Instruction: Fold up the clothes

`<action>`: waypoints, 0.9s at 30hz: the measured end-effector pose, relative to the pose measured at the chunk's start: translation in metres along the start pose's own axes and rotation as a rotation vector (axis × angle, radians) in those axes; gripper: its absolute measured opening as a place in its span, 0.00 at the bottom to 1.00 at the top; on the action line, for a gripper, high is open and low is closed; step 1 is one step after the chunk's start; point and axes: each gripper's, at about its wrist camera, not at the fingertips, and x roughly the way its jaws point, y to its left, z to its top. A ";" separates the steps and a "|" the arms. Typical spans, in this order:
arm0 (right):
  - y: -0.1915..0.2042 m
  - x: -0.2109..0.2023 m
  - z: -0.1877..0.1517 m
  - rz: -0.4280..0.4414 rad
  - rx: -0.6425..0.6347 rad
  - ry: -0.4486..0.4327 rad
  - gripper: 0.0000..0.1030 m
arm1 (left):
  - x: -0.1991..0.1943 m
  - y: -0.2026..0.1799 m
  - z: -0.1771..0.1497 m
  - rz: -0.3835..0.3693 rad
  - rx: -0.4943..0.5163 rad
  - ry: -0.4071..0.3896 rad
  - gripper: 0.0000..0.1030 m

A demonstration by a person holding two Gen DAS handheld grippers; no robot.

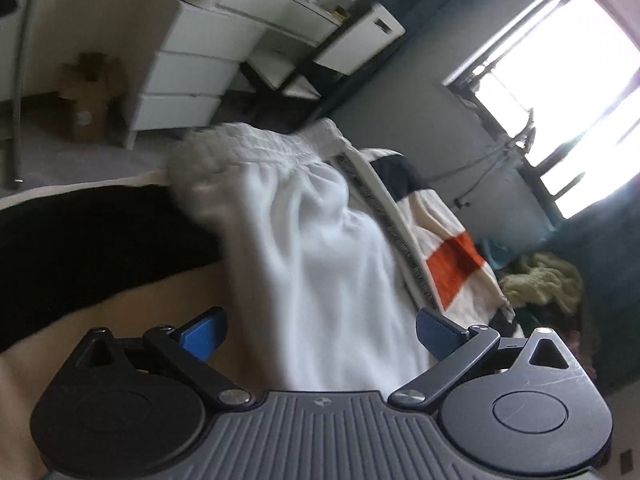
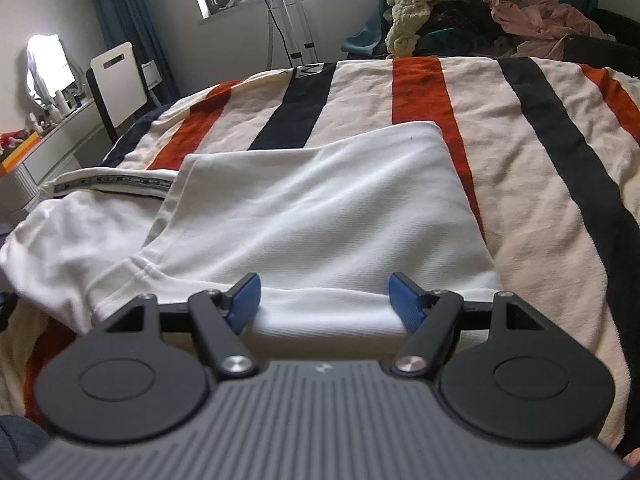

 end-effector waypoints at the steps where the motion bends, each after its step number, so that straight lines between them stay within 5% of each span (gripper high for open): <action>1: 0.000 0.000 0.000 -0.004 -0.002 -0.004 0.70 | 0.012 0.001 0.005 -0.030 0.002 0.031 0.98; 4: 0.000 -0.003 0.005 -0.016 -0.027 -0.025 0.70 | 0.046 0.004 0.017 0.020 -0.004 0.068 0.86; 8: -0.006 -0.012 0.013 -0.032 -0.020 -0.074 0.70 | 0.060 0.010 0.027 0.143 0.050 -0.050 0.68; 13: -0.015 -0.011 0.015 -0.062 -0.045 -0.065 0.70 | 0.054 0.010 0.036 0.144 0.142 -0.145 0.25; 15: -0.023 -0.010 0.015 -0.091 -0.029 -0.060 0.70 | 0.047 0.002 0.033 0.139 0.181 -0.192 0.19; 20: -0.041 0.007 0.008 -0.111 0.060 0.037 0.70 | 0.021 -0.052 0.012 0.169 0.381 -0.353 0.13; 27: -0.047 -0.025 0.021 -0.061 0.111 -0.078 0.70 | -0.025 -0.162 -0.048 0.067 0.633 -0.605 0.13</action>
